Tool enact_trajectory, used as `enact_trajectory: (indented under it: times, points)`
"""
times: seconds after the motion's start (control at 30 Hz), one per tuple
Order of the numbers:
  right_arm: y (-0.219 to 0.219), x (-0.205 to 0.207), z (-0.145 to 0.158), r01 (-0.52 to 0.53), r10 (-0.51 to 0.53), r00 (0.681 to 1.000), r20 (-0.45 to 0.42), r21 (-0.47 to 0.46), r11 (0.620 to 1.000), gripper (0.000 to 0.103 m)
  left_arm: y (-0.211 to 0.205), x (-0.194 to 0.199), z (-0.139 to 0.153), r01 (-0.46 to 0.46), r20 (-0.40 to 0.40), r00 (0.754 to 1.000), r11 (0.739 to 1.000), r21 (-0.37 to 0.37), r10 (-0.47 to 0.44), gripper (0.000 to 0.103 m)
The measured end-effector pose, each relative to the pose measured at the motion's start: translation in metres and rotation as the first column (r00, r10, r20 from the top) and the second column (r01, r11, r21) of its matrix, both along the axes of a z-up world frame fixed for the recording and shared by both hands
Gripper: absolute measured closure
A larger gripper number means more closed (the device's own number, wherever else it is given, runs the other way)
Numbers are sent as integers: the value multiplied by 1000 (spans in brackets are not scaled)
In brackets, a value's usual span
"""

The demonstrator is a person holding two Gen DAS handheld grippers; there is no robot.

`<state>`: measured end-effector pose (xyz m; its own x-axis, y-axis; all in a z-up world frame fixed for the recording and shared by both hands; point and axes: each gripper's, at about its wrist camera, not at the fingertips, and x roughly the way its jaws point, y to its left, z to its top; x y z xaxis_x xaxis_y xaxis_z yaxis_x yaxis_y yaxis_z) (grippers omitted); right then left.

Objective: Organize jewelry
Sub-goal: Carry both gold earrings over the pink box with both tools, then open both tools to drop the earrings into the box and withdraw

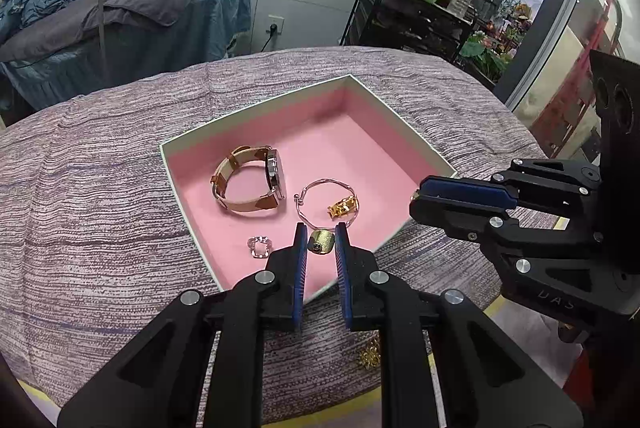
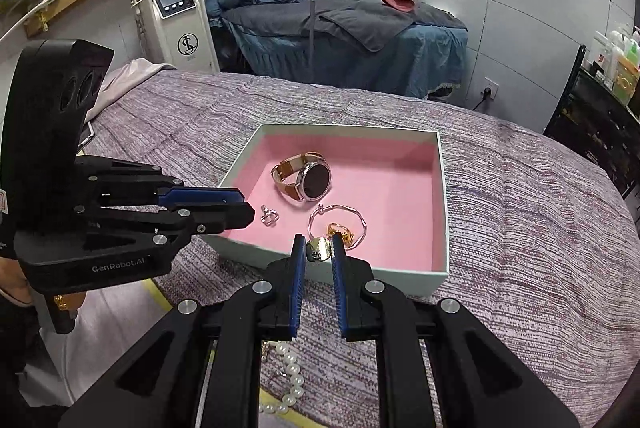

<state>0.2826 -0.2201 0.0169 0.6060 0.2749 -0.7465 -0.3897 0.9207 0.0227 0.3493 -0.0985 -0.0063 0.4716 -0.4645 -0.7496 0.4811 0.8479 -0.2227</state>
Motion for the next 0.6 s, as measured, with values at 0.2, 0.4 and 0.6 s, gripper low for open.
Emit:
enact_trajectory:
  times: [0.2, 0.4, 0.6]
  points:
    - [1, 43, -14, 47, -46, 996, -78, 5, 999, 90, -16, 24, -18, 26, -49, 999, 998, 63, -22, 89]
    - [0, 77, -34, 86, -86, 982, -166, -8, 996, 90, -19, 32, -31, 20, -79, 997, 996, 89, -13, 89]
    - [5, 85, -49, 90, -98, 976, -195, -49, 995, 90, -24, 35, -36, 25, -87, 996, 994, 107, -15, 89]
